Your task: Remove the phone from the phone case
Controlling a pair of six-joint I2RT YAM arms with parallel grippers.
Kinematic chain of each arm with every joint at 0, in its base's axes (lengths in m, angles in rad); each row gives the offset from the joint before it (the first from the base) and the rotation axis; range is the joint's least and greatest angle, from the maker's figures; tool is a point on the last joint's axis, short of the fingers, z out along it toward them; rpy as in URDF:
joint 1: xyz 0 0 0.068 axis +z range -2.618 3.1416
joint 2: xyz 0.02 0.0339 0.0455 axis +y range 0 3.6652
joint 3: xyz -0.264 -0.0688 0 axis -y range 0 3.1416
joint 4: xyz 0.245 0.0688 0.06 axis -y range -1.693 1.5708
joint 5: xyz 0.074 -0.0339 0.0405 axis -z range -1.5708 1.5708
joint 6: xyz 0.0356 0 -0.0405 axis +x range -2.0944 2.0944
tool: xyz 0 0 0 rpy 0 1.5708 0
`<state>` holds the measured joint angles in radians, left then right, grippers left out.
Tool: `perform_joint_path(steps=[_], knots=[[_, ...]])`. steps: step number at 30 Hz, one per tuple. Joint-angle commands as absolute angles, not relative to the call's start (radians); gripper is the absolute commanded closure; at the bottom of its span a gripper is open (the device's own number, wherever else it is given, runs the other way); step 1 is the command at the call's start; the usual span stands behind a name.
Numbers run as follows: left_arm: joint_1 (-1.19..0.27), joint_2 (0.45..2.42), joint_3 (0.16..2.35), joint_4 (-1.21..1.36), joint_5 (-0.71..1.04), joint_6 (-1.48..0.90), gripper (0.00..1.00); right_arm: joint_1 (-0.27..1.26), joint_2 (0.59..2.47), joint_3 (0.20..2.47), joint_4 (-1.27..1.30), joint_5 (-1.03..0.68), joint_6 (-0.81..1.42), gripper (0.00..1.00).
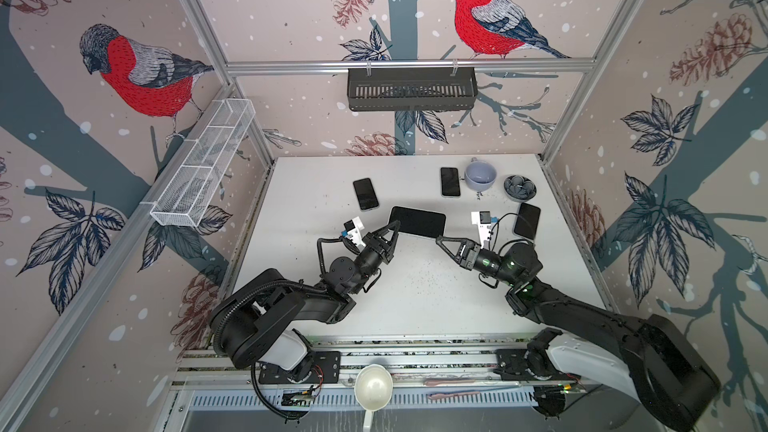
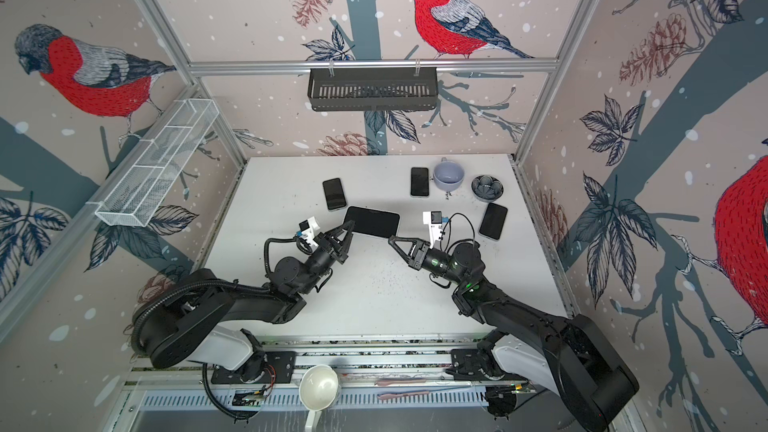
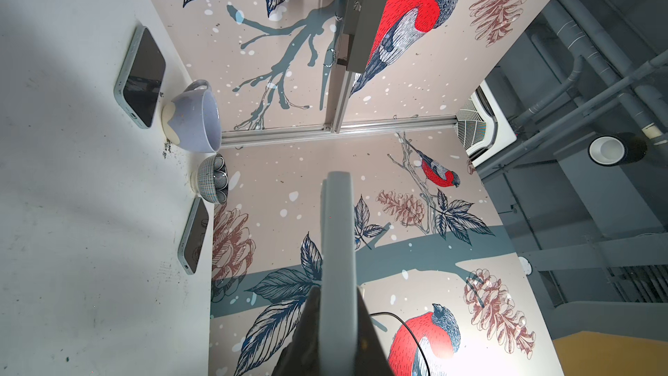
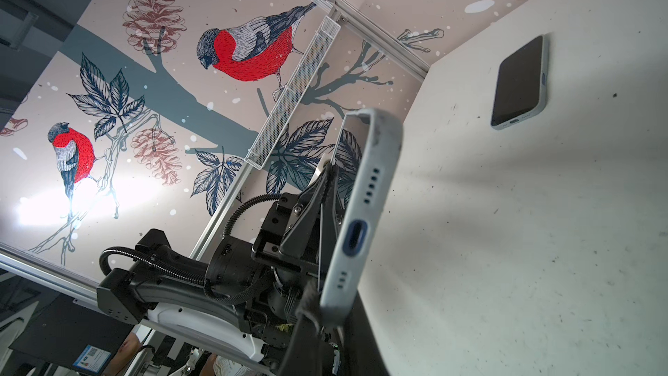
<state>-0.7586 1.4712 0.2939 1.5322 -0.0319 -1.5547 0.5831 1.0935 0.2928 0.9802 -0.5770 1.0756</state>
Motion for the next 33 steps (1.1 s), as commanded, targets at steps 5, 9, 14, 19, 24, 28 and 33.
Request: perform_joint_path(steps=[5,9,14,19,24,28,33], knots=[[-0.767,1.437,0.327,1.557,0.009,-1.571,1.0,0.572,1.098,0.283,0.989,-0.644,0.863,1.0],[-0.772,1.415,0.368,1.478,0.062,-1.581,1.0,0.577,1.102,0.282,0.951,-0.668,0.681,1.0],[-0.778,1.366,0.414,1.361,0.106,-1.553,1.0,0.606,1.082,0.28,0.959,-0.637,0.537,1.0],[-0.778,1.33,0.451,1.271,0.141,-1.534,1.0,0.657,1.019,0.297,0.887,-0.501,0.312,1.0],[-0.77,1.286,0.448,1.229,0.135,-1.513,1.0,0.666,0.957,0.337,0.729,-0.387,0.234,0.92],[-0.766,1.266,0.438,1.216,0.14,-1.506,1.0,0.663,0.875,0.288,0.712,-0.345,0.251,0.53],[-0.761,1.242,0.419,1.211,0.133,-1.499,1.0,0.66,0.756,0.216,0.729,-0.3,0.338,0.19]])
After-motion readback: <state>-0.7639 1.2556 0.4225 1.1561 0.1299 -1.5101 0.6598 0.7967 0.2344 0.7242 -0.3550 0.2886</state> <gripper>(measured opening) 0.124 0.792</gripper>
